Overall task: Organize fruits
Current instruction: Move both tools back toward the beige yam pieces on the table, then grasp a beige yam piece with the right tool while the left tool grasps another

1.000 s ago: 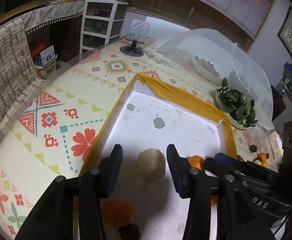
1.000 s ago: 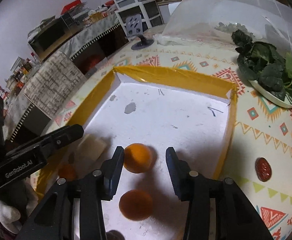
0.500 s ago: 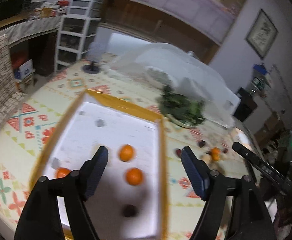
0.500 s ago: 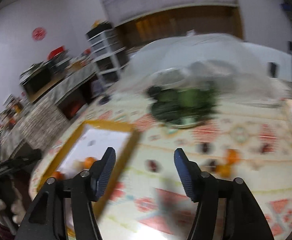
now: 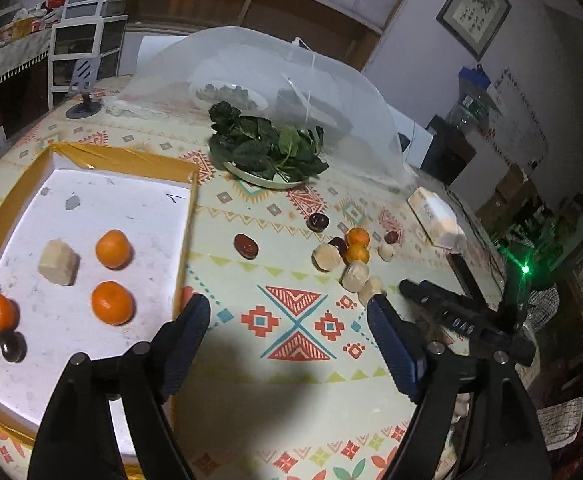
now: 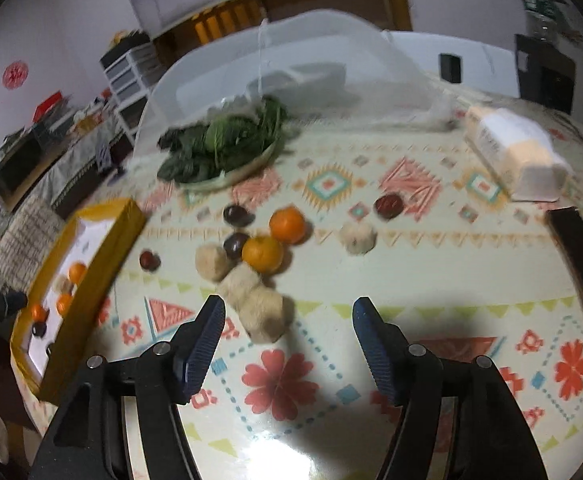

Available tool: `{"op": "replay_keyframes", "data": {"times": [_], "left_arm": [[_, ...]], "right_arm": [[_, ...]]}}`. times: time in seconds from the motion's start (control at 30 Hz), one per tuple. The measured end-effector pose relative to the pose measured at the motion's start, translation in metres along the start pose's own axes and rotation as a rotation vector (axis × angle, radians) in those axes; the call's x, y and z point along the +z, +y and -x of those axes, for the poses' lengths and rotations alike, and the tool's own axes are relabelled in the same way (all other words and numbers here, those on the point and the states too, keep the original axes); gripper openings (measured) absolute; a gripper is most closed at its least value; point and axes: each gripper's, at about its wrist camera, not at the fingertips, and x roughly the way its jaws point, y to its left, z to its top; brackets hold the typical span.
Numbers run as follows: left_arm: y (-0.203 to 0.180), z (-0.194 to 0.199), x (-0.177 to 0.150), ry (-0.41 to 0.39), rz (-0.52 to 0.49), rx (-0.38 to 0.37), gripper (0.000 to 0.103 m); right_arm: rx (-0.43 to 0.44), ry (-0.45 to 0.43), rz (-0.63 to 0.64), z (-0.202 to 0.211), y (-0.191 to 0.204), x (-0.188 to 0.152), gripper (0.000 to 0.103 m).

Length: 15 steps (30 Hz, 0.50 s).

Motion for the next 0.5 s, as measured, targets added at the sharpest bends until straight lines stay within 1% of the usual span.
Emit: {"op": "replay_keyframes", "data": {"times": [0.1,0.23,0.33,0.4,0.43,0.5], "left_arm": [[-0.007,-0.011,0.001,0.012,-0.012,0.003,0.080],[-0.010,-0.027,0.006,0.020,-0.006,0.003,0.080],[-0.013,-0.042,0.011,0.023,-0.007,0.008,0.080],[-0.015,-0.052,0.014,0.031,-0.007,-0.003,0.080],[-0.016,-0.060,0.016,0.039,-0.001,-0.008,0.080],[-0.017,-0.070,0.019,0.051,0.005,-0.015,0.080]], "right_arm": [[0.000,0.041,0.070,-0.020,0.008,-0.003,0.071],[-0.011,0.068,0.123,-0.036,0.017,-0.005,0.070],[-0.004,0.079,0.145,-0.044,0.022,-0.006,0.057],[-0.002,0.072,0.147,-0.044,0.022,-0.007,0.038],[0.001,0.071,0.144,-0.044,0.022,-0.007,0.034],[0.015,0.061,0.124,-0.041,0.018,-0.007,0.034]]}}
